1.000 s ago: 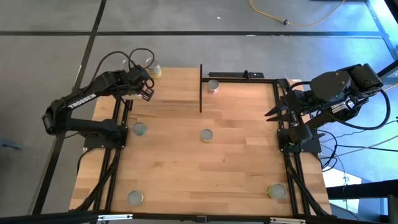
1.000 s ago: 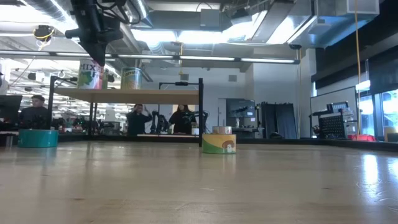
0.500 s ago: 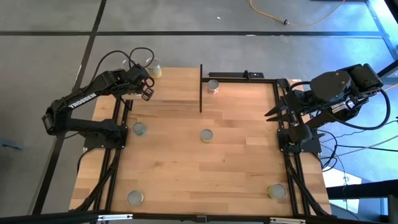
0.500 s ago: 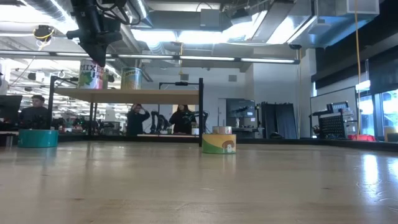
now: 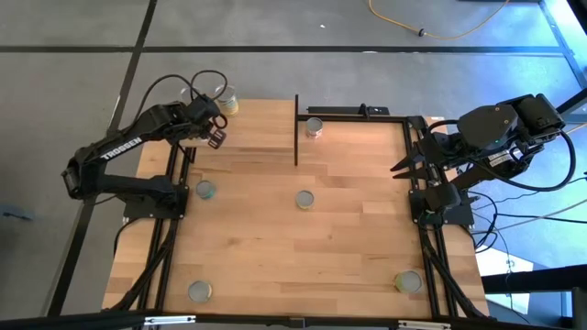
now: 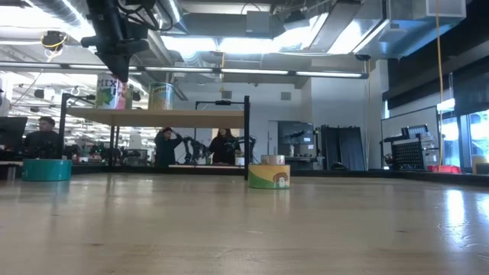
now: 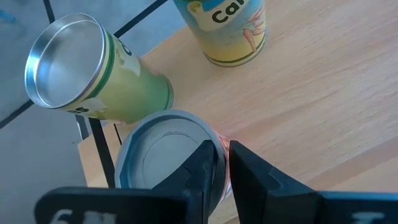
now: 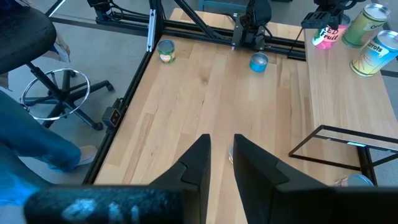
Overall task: Pick and place cans onto a shelf
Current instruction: Put the canned mixed fruits on the shelf, then put the canned spaghetti sauce on the shelf
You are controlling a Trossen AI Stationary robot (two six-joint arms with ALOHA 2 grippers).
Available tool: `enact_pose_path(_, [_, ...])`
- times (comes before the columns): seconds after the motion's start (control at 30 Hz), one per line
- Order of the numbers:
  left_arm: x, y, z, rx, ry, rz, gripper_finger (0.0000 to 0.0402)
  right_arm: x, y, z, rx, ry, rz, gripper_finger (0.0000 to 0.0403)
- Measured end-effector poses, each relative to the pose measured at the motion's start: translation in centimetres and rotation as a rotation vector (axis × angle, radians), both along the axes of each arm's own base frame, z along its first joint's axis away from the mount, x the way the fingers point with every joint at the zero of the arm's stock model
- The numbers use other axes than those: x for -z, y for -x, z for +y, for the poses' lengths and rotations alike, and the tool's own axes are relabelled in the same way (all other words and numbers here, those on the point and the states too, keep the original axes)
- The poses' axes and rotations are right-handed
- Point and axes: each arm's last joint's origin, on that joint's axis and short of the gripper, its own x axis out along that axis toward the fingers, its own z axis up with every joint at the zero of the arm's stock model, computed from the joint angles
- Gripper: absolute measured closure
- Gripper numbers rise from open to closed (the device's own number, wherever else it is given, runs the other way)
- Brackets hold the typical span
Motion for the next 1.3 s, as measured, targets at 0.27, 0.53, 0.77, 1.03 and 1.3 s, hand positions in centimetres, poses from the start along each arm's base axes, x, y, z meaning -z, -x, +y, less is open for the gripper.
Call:
enact_pose_path(0.27, [-1.8,0.3,-0.2,0.017,-0.024,-0.044,0.0354,0.0,0.0,0.0,0.000,0.000,0.000,0.0333])
enact_pose_path(0.53, [-4.5,0.2,-0.6,0.074,-0.055,-0.133,0.0354,0.0,0.0,0.0,-0.001,0.000,0.000,0.0333])
enact_pose_path(0.77, [-7.0,-1.3,-2.6,0.287,-0.022,-0.314,0.0354,0.0,0.0,0.0,0.013,-0.024,0.005,0.0333])
enact_pose_path(1.03, [-8.0,-3.4,-6.1,0.510,-0.030,-0.411,0.0354,0.4,0.1,0.3,-0.042,-0.070,0.038,0.0333])
enact_pose_path(1.3, [-8.5,-4.3,-8.5,0.586,0.001,-0.519,0.0354,5.9,1.3,1.5,-0.057,-0.155,0.315,0.0333])
